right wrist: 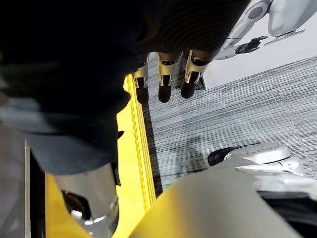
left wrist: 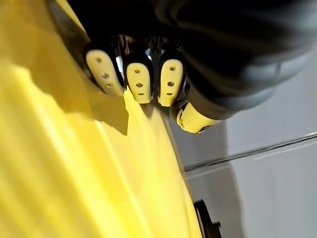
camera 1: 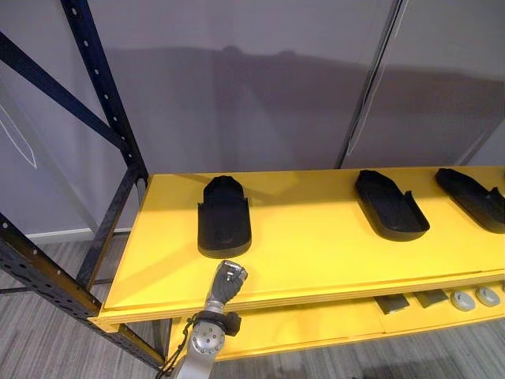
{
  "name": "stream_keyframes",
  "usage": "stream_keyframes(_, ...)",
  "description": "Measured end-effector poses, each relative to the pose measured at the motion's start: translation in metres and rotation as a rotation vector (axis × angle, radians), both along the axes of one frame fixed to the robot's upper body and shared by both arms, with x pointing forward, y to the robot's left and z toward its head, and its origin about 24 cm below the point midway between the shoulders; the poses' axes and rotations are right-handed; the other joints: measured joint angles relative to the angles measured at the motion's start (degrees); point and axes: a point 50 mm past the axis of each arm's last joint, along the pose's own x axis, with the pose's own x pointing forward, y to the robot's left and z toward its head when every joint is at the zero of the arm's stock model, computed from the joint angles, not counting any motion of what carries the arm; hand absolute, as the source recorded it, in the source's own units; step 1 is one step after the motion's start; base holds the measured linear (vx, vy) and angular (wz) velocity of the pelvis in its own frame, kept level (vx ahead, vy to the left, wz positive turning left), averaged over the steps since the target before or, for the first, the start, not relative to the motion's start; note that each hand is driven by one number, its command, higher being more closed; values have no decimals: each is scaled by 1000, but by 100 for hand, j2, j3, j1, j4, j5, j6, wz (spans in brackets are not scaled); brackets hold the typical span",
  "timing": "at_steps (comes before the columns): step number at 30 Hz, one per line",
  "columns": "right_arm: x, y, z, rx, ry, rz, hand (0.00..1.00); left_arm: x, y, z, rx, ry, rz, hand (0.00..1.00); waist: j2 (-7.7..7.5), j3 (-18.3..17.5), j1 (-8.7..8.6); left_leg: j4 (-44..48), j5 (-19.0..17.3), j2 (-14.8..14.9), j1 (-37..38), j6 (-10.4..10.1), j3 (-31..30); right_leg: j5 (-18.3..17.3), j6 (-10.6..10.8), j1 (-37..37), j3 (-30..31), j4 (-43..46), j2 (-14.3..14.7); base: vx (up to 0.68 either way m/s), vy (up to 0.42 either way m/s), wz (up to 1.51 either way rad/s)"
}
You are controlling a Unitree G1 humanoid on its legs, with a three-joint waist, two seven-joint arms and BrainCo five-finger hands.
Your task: Walk over and take plastic housings, then place them on the shelf
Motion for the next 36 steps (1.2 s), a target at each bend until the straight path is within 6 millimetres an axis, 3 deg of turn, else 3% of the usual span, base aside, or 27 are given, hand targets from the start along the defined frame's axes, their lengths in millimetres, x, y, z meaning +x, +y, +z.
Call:
stream_keyframes(17, 10, 1, 0, -1, -11, 9, 0, 23, 18, 1, 76, -12, 102, 100, 26, 52, -219, 2, -87, 15, 96, -26, 123, 83, -18, 108, 83, -159, -1, -10, 2, -3)
stream_keyframes(36, 13, 0, 0, -6, -16, 24, 0, 40, 31, 7, 92, -36, 172, 100, 25, 113, -314, 22, -143, 20, 130, -41, 175, 91, -31, 156, 137, -216, 0, 2, 0, -1)
